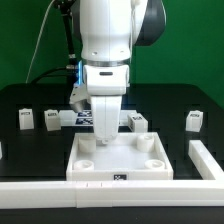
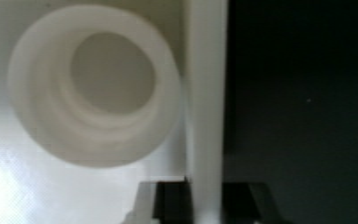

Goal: Assemble one leg

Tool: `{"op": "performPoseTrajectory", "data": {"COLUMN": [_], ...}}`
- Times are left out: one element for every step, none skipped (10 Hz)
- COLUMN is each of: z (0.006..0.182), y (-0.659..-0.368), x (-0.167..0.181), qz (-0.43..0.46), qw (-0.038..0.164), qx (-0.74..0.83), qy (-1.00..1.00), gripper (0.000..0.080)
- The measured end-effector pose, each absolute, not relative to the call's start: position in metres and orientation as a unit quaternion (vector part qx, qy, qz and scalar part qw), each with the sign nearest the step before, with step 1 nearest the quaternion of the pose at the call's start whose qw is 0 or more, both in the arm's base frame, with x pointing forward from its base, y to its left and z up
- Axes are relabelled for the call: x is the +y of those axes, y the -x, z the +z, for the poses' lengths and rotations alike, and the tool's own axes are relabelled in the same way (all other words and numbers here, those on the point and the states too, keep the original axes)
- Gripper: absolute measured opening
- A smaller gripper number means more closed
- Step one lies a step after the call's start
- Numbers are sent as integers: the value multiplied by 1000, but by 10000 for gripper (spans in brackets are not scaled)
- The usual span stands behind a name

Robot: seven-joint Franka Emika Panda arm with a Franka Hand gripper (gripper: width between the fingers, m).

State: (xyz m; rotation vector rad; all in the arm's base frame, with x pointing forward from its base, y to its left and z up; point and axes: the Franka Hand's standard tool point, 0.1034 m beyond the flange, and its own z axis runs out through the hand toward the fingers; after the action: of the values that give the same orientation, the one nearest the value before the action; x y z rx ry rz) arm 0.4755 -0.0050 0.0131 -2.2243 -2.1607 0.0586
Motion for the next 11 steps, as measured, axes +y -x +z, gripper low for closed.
{"op": "performPoseTrajectory", "data": {"z": [13,13,13,14,15,14,13,13,13,14,14], "y": [-476,-476,-476,-478,-483,-487,-494,-499,-500,-501,-501], "x": [-5,-5,-4,5,16,24,33,40,45,49,51], "qz": [19,19,18,15,12,12,10,7,6,5,5], "qw": [20,20,20,19,18,20,20,19,20,19,19], "qx": [-696,-696,-696,-695,-699,-700,-701,-703,-697,-693,-689], "qy": [717,717,717,719,715,713,713,711,716,720,724], "gripper": [58,58,58,58,58,58,58,60,60,60,60]}}
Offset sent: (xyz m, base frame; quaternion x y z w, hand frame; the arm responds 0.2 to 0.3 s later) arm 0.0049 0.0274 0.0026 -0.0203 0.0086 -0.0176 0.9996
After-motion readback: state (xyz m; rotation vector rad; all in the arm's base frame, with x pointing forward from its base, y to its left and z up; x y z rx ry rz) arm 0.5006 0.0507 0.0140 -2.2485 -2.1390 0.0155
